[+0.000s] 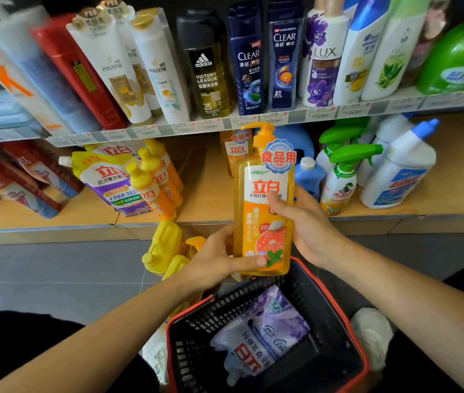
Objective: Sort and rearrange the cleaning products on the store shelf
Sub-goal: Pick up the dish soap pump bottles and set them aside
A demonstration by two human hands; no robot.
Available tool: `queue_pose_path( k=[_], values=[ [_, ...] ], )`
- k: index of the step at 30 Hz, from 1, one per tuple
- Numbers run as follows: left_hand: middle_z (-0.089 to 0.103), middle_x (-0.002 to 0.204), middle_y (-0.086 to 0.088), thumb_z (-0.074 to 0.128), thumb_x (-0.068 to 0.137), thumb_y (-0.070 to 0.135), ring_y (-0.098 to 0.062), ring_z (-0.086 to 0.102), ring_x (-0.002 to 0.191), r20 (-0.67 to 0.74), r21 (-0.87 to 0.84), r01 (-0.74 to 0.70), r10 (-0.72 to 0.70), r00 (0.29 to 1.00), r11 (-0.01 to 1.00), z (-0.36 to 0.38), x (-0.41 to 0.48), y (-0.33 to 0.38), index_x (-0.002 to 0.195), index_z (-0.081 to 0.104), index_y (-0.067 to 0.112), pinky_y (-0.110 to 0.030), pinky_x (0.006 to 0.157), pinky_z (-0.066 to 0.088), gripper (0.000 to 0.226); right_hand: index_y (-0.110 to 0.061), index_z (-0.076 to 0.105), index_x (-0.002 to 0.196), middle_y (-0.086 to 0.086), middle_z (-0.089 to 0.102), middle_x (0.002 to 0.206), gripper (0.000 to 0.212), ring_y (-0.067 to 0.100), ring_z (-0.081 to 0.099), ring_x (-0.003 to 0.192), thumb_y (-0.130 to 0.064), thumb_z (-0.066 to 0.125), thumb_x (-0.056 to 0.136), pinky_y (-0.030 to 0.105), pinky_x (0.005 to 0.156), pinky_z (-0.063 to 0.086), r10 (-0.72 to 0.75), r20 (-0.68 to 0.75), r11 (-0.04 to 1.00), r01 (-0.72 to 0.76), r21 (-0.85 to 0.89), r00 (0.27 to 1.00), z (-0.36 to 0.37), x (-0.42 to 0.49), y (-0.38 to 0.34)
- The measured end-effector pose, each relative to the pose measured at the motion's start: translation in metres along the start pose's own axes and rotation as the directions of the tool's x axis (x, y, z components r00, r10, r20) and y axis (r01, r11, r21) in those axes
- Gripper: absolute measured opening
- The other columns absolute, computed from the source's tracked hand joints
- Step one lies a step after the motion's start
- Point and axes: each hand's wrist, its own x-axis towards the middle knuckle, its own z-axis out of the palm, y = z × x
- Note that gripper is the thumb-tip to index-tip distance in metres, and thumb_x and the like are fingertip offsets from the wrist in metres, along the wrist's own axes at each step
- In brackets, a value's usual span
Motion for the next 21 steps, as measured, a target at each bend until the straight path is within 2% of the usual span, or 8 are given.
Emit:
queue_pose_path(
  k=[5,8,10,12,15,17,19,21],
  values=[
    [0.075,0.114,-0.009,0.094,0.061,0.023,-0.031,0.073,0.104,-0.188,-0.132,-0.075,0.049,0.981,0.988,-0.002,-0.002,0.003,0.122,0.059,0.011,-0.049,0.088,0.06,0.071,-0.025,0.065,0.122,-0.007,0.074,0.111,0.058,0.015,0.071,0.101,-0.055,0.071,0.074,0.039,0.082,0.06,0.043,0.021,0.972,-0.037,-0.232,0.999,-0.011,0.002,-0.005],
    [0.077,0.104,-0.001,0.095,0.054,0.03,-0.022,0.075,0.095,-0.338,0.012,-0.14,0.136,0.931,0.99,-0.012,-0.004,0.01,0.11,0.065,0.019,-0.034,0.077,0.061,0.065,-0.024,0.073,0.1,-0.009,0.077,0.095,0.053,0.02,0.074,0.096,-0.067,0.067,0.069,0.04,0.079,0.061,0.083,-0.067,0.898,-0.104,-0.428,0.994,-0.017,0.0,-0.011],
    [0.077,0.1,0.009,0.094,0.054,0.038,-0.008,0.073,0.089,-0.377,0.143,-0.166,0.209,0.902,0.976,-0.018,-0.006,0.018,0.106,0.068,0.025,-0.018,0.07,0.055,0.06,-0.02,0.076,0.078,-0.005,0.076,0.074,0.049,0.02,0.075,0.077,-0.068,0.068,0.074,0.036,0.07,0.062,-0.053,-0.148,0.767,-0.055,-0.64,0.988,-0.022,0.0,-0.015],
    [0.074,0.098,0.019,0.091,0.055,0.043,0.001,0.07,0.087,-0.391,0.29,-0.16,0.27,0.88,0.944,-0.023,-0.007,0.024,0.105,0.068,0.032,-0.01,0.067,0.051,0.057,-0.024,0.071,0.063,-0.006,0.069,0.058,0.039,0.009,0.068,0.061,-0.061,0.074,0.077,0.035,0.063,0.058,-0.362,-0.134,0.525,0.083,-0.847,0.923,-0.027,0.002,-0.018],
    [0.075,0.094,0.013,0.088,0.054,0.048,-0.001,0.07,0.084,-0.383,0.417,-0.133,0.306,0.871,0.899,-0.026,-0.009,0.031,0.114,0.069,0.029,-0.014,0.066,0.051,0.066,-0.033,0.068,0.088,-0.014,0.064,0.083,0.034,0.003,0.06,0.08,-0.061,0.074,0.07,0.028,0.071,0.049,-0.593,0.175,0.254,0.388,-0.886,0.786,-0.024,0.004,-0.027],
    [0.074,0.094,0.012,0.088,0.055,0.05,-0.003,0.07,0.082,-0.353,0.519,-0.126,0.346,0.869,0.845,-0.024,-0.012,0.036,0.121,0.069,0.024,-0.017,0.066,0.053,0.073,-0.036,0.057,0.129,-0.009,0.057,0.12,0.075,0.015,0.05,0.113,-0.073,0.069,0.065,0.037,0.095,0.044,-0.47,0.412,0.008,0.47,-0.882,0.78,-0.025,0.008,-0.028],
    [0.074,0.097,0.012,0.087,0.056,0.054,-0.005,0.07,0.084,-0.268,0.619,-0.154,0.391,0.881,0.77,-0.02,-0.014,0.041,0.122,0.069,0.024,-0.027,0.071,0.058,0.075,-0.043,0.031,0.149,-0.01,0.043,0.146,0.102,0.02,0.035,0.133,-0.08,0.064,0.06,0.039,0.108,0.031,-0.252,0.495,-0.177,0.464,-0.868,0.831,-0.027,0.01,-0.027],
    [0.075,0.097,0.009,0.089,0.057,0.051,-0.011,0.071,0.084,-0.189,0.69,-0.173,0.406,0.894,0.703,-0.015,-0.016,0.043,0.123,0.069,0.025,-0.035,0.075,0.058,0.074,-0.051,0.016,0.152,-0.012,0.049,0.146,0.111,0.019,0.046,0.13,-0.082,0.065,0.057,0.035,0.103,0.038,-0.053,0.44,-0.104,0.433,-0.895,0.897,-0.031,0.009,-0.023]
  ],
)
